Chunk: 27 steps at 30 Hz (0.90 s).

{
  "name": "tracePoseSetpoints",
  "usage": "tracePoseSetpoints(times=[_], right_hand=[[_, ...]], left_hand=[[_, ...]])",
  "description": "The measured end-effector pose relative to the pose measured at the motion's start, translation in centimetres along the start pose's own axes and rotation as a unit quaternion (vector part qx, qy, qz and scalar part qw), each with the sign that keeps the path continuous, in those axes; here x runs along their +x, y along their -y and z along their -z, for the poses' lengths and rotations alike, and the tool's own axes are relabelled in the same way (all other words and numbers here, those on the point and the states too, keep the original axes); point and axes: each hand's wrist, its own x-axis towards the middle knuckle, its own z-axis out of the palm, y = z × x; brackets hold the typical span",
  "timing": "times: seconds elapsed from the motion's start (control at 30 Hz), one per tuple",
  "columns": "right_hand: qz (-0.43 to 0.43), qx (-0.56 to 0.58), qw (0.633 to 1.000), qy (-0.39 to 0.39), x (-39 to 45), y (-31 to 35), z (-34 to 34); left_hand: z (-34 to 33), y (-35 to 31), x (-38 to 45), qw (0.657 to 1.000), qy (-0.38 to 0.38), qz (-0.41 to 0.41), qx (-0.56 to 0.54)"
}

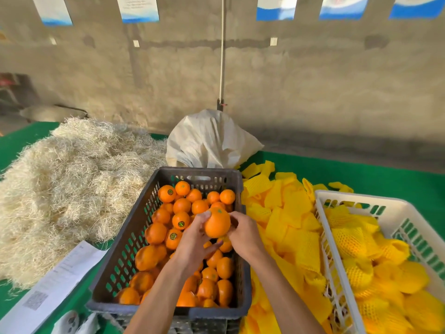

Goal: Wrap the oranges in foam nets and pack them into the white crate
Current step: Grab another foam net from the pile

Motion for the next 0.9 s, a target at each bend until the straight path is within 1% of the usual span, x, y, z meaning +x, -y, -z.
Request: tracePoseSetpoints(times=[0.1, 0.17, 0.2, 0.23, 0.3, 0.37, 0.4, 0.47, 0.57, 0.63, 0.67, 0.73, 0.8, 0.83, 0.9], right_hand=[[-0.024, 0.042, 0.999, -0.012, 0.3, -0.3, 1.0], [-0.016, 0.044, 0.998, -0.041, 0.5, -0.3, 2.0], [0.002, 0.038, 0.998, -0.056, 0.4, -0.2, 2.4], [0.030, 0.023, 0.997, -0.072, 0.2, 0.0, 2.6], [0.115, -0.062, 0.987, -0.099, -0.4, 0.5, 2.6], [0.189, -0.151, 0.963, -0.118, -1.2, 0.9, 1.9], [0.206, -0.166, 0.956, -0.125, -1.5, 1.0, 1.6], [0.204, -0.160, 0.956, -0.139, -1.9, 1.2, 1.2], [0.179, -0.131, 0.964, -0.144, -2.2, 1.2, 1.0], [0.154, -0.102, 0.974, -0.130, -2.4, 1.1, 0.9], [0.132, -0.080, 0.980, -0.125, -2.5, 1.1, 0.8], [0.076, -0.055, 0.987, -0.128, -2.3, 1.0, 0.7], [0.015, -0.059, 0.990, -0.129, -2.0, 1.0, 0.5], [-0.002, -0.063, 0.990, -0.130, -1.9, 1.0, 0.5], [-0.007, -0.082, 0.988, -0.133, -1.6, 0.7, 0.7]], left_hand=[[0.3, 0.0, 0.7, 1.000, -0.024, -0.001, -0.011], [0.3, 0.0, 0.9, 0.999, -0.049, -0.001, -0.015], [0.2, 0.1, 1.0, 0.998, -0.056, -0.005, 0.004], [0.0, 0.1, 1.1, 0.997, -0.060, -0.011, 0.038], [-0.6, 0.4, 1.5, 0.988, -0.073, -0.031, 0.136], [-1.0, 0.5, 2.2, 0.965, -0.106, -0.066, 0.230], [-1.1, 0.5, 2.6, 0.950, -0.130, -0.085, 0.272], [-1.4, 0.4, 3.2, 0.927, -0.162, -0.102, 0.323], [-1.7, 0.6, 4.0, 0.910, -0.182, -0.131, 0.349], [-1.8, 0.7, 4.5, 0.906, -0.203, -0.142, 0.343], [-2.1, 0.8, 4.6, 0.913, -0.214, -0.133, 0.320], [-2.9, 1.0, 4.8, 0.940, -0.224, -0.104, 0.236], [-3.8, 0.8, 4.7, 0.965, -0.201, -0.061, 0.155], [-4.2, 0.6, 4.5, 0.974, -0.179, -0.043, 0.129], [-4.5, 0.0, 4.2, 0.986, -0.133, -0.035, 0.099]])
